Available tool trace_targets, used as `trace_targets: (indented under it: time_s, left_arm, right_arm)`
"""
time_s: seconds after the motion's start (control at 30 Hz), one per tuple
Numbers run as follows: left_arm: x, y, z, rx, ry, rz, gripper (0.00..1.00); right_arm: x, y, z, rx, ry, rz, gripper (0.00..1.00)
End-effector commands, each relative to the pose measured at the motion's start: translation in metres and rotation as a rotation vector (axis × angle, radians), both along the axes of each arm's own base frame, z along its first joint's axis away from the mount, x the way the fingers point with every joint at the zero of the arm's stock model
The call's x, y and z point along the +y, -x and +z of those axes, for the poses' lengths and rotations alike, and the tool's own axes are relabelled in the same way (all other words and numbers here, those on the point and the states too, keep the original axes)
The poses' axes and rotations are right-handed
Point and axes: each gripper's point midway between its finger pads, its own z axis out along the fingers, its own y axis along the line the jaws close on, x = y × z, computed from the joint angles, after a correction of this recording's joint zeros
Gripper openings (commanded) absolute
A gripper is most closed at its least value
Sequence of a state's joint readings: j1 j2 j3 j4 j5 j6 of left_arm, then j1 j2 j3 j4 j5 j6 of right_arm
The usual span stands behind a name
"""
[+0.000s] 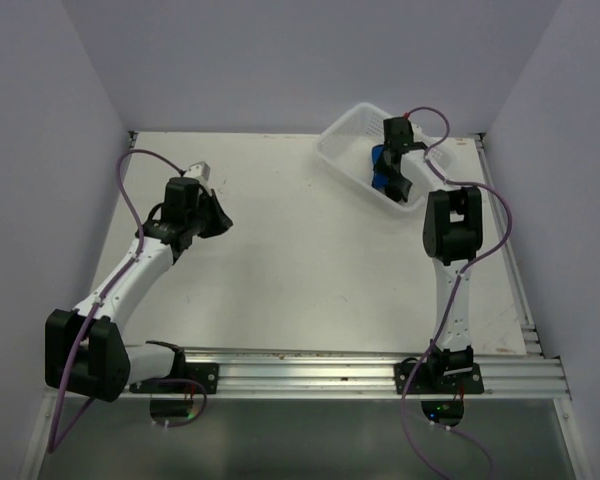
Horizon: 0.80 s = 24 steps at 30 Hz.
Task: Roll the towels
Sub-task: Place the rolled towel into the container
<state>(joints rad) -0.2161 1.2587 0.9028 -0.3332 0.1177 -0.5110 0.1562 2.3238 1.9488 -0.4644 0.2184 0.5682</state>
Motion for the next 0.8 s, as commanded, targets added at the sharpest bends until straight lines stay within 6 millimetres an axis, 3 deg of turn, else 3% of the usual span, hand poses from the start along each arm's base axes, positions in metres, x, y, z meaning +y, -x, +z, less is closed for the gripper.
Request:
trace_targets:
  time_s: [0.0,0.37,0.57,0.77]
  left_arm:
    - [0.000,-0.002,0.003,-0.023,0.002,-0.024,0.06]
    - [-0.005,-0.001,0.002,-0.020,0.020,-0.044,0.07]
    - [-0.006,0.000,0.002,-0.020,0.024,-0.049,0.07]
    - [-0.008,0.001,0.002,-0.018,0.034,-0.057,0.11]
  right_arm:
    - [-0.006,0.008,-0.015,0.055,0.037,-0.014,0.24]
    - [-0.013,0.015,-0.013,0.064,0.073,-0.005,0.42]
    - [-0.008,0.014,0.009,0.031,0.057,0.024,0.47]
    - [-0.007,0.006,0.047,-0.020,0.071,0.048,0.50]
